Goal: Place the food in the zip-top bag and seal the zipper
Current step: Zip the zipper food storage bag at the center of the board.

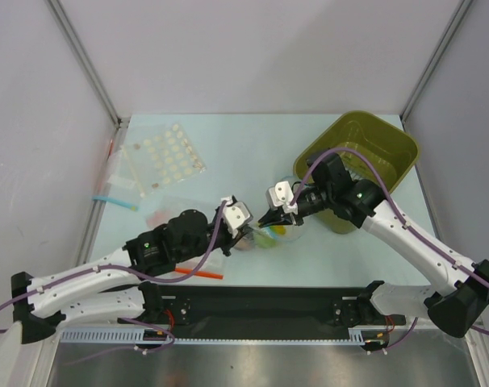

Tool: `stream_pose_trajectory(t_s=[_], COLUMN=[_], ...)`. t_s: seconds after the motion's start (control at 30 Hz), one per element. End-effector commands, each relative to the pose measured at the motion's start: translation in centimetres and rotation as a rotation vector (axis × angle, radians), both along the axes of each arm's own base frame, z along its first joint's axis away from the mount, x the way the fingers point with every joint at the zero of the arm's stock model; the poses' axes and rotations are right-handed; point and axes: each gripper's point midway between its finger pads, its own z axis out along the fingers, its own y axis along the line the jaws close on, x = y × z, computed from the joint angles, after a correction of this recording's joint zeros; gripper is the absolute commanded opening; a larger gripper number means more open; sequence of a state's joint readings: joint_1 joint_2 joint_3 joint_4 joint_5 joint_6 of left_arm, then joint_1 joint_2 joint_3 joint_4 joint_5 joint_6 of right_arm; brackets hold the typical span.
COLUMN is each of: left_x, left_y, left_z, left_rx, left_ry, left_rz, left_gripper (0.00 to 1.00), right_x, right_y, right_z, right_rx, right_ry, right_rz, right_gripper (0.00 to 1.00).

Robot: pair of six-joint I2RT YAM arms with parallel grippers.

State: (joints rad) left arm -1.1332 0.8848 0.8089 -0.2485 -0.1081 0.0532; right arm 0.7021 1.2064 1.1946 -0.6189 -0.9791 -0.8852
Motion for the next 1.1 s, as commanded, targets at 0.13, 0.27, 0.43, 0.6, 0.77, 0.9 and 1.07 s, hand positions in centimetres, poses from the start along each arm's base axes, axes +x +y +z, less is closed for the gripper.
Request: stream_pose_trajectory(t_s=[0.13, 0.27, 0.43, 0.6, 0.77, 0.9, 1.07], left_x=[-0.7, -0.9, -0.7, -0.4, -0.3, -0.4, -0.4], left_y=[1.1, 0.1, -0.5, -0.8, -1.2, -1.5, -1.7], left_z=[1.3, 0.8, 1.5, 2.4, 3.0, 3.2, 3.1], left_rx=[-0.042, -0.015, -0.036, -0.036, -0.033, -0.037, -0.030], left_ry=[0.008, 0.033, 0.025, 0.006, -0.002, -0.003, 0.003], left_rz=[-0.010, -0.045, -0.051, -0.054, -0.066, -0.073, -0.083], left_gripper=[0.15, 0.39, 0.40, 0.40, 0.36, 0.25, 0.04], right_x=[0.9, 0.8, 0.4, 0.1, 0.1, -0.1, -0.2], right_y=[0.1, 0.5, 0.7, 0.8, 0.8, 0.7, 0.7], right_z=[1.6, 2.1, 2.2, 2.1, 2.1, 2.1, 2.1], right_rx=[0.031, 0.048, 0.050, 0.046, 0.046, 0.046, 0.043], right_ry=[-0.008, -0.013, -0.007, -0.007, -0.008, -0.007, -0.009], right_rz=[-0.018, -0.011, 0.000, 0.008, 0.012, 0.017, 0.018], right_gripper=[0.00, 0.00, 0.00, 0.00, 0.00, 0.00, 0.00])
